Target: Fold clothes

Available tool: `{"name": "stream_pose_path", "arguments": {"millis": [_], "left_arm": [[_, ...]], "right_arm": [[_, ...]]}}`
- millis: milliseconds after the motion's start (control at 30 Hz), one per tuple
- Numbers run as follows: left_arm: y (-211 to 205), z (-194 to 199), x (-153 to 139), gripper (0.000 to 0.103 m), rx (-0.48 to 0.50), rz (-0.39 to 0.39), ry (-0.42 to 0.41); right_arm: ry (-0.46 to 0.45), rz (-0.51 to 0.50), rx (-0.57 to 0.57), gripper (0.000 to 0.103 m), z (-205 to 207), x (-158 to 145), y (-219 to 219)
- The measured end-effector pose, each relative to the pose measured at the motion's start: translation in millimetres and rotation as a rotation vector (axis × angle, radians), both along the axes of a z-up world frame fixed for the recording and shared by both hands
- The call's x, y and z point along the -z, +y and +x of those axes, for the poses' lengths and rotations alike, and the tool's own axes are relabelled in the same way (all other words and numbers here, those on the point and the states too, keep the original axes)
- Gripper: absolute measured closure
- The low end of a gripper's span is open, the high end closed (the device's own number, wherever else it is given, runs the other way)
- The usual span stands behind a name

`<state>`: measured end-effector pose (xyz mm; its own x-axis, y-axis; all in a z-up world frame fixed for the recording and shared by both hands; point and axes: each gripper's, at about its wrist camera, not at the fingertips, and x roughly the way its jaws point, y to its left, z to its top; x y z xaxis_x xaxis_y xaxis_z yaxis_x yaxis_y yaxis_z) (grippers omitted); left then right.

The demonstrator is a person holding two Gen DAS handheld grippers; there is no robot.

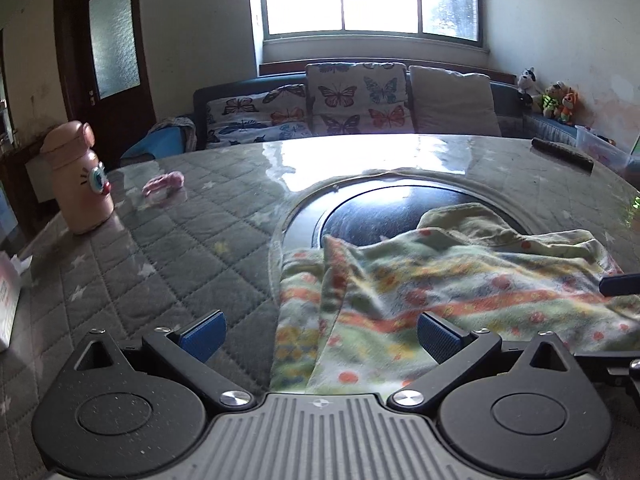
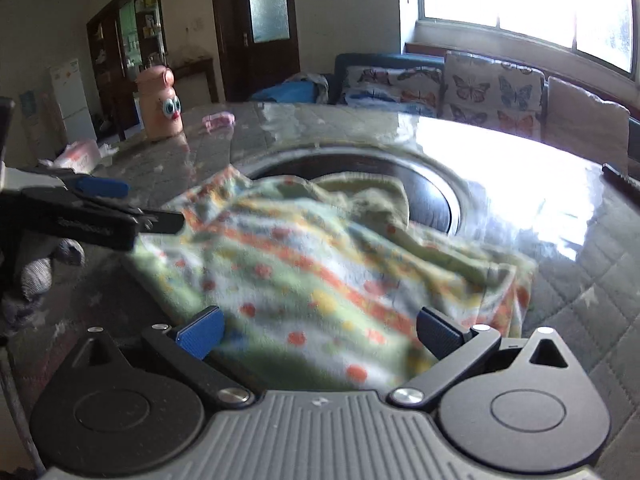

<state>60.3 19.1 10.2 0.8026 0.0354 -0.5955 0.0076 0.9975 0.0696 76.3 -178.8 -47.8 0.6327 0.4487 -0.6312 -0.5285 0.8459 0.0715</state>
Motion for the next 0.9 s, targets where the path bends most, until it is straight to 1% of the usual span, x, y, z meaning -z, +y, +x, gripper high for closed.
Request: {"name": "stream_pose_path", "arguments": {"millis": [100, 200, 400, 567, 667, 900], "left_arm": [[-6, 12, -4, 0.0, 0.013, 0.023, -0.011], [-9, 28, -6, 0.0, 0.008, 0.052, -0.011], [-5, 59, 3, 0.0, -0.02, 0.086, 0.029], [2, 75, 15, 0.0, -0.061, 0.115, 0.068], [8, 78, 21, 0.0, -0.084, 0.119, 0.085], [16, 83, 23, 0.0, -0.1, 0.105, 0.095]], "right_arm": [[-0.004, 0.015, 0.021, 0.0, 13, -6, -5], [0.012, 0.026, 0.048, 0.0, 28, -6, -9], [0.051, 0.041, 0.098, 0.0, 47, 1, -19], [0.07, 0.042, 0.105, 0.0, 51, 7, -23], [0.062, 0.043, 0.105, 0.0, 51, 5, -22], [0.067, 0.03, 0.107, 0.0, 55, 9, -17]]}}
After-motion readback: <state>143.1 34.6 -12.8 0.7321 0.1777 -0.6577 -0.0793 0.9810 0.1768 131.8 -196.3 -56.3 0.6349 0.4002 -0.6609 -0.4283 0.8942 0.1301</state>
